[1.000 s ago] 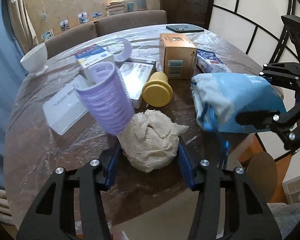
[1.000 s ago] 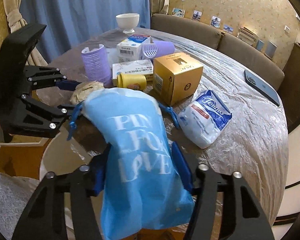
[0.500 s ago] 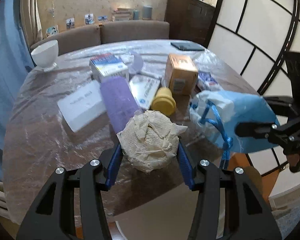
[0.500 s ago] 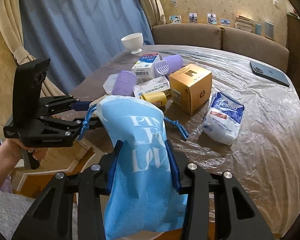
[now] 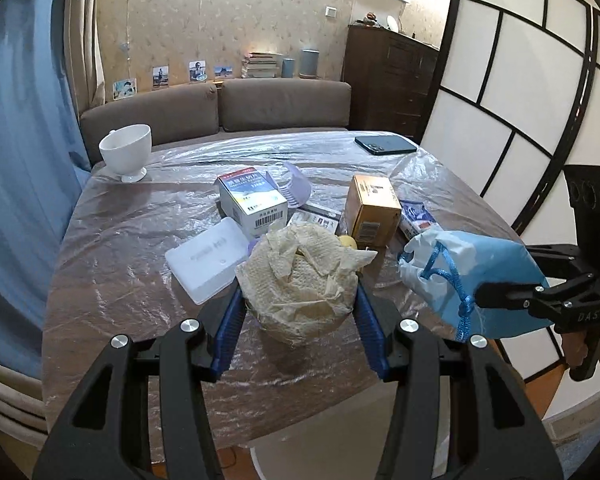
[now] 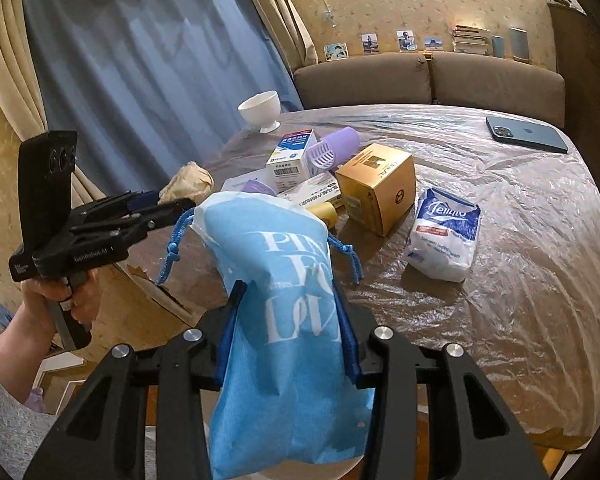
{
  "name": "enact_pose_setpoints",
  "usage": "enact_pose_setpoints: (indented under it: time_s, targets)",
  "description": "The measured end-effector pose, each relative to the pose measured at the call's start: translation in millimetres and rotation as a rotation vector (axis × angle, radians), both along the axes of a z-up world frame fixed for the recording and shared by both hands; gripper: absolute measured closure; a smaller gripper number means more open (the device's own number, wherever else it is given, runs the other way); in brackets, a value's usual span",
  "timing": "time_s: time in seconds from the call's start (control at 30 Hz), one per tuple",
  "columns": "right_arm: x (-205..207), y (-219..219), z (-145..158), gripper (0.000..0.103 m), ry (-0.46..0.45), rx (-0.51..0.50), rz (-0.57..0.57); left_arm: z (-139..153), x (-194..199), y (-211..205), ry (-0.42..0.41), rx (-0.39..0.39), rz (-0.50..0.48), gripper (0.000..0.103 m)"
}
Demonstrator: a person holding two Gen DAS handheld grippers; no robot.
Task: Collect trash
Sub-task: 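Carry the paper ball and blue bag over the white trash bin with both tools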
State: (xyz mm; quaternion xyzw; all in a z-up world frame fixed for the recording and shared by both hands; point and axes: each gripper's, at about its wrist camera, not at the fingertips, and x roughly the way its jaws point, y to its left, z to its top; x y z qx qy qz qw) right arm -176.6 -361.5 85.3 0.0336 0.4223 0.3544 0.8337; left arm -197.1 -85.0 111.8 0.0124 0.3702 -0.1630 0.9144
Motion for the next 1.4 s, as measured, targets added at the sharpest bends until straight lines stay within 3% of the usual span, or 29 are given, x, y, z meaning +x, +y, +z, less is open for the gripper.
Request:
enact_pose_setpoints:
  time_s: [0.87, 1.4]
  targets:
    - [-77.4, -1.6, -19.6, 0.062, 0.097, -0.104, 0.067, -47.6, -76.0, -28.8, 0.16, 0.078, -0.096, 0.05]
    - [-87.6, 9.8, -59.8, 0.062, 0.159, -0.195, 0.073, -89.5, -81.3, -36.6, 0.243, 0.123, -0.095, 0.05]
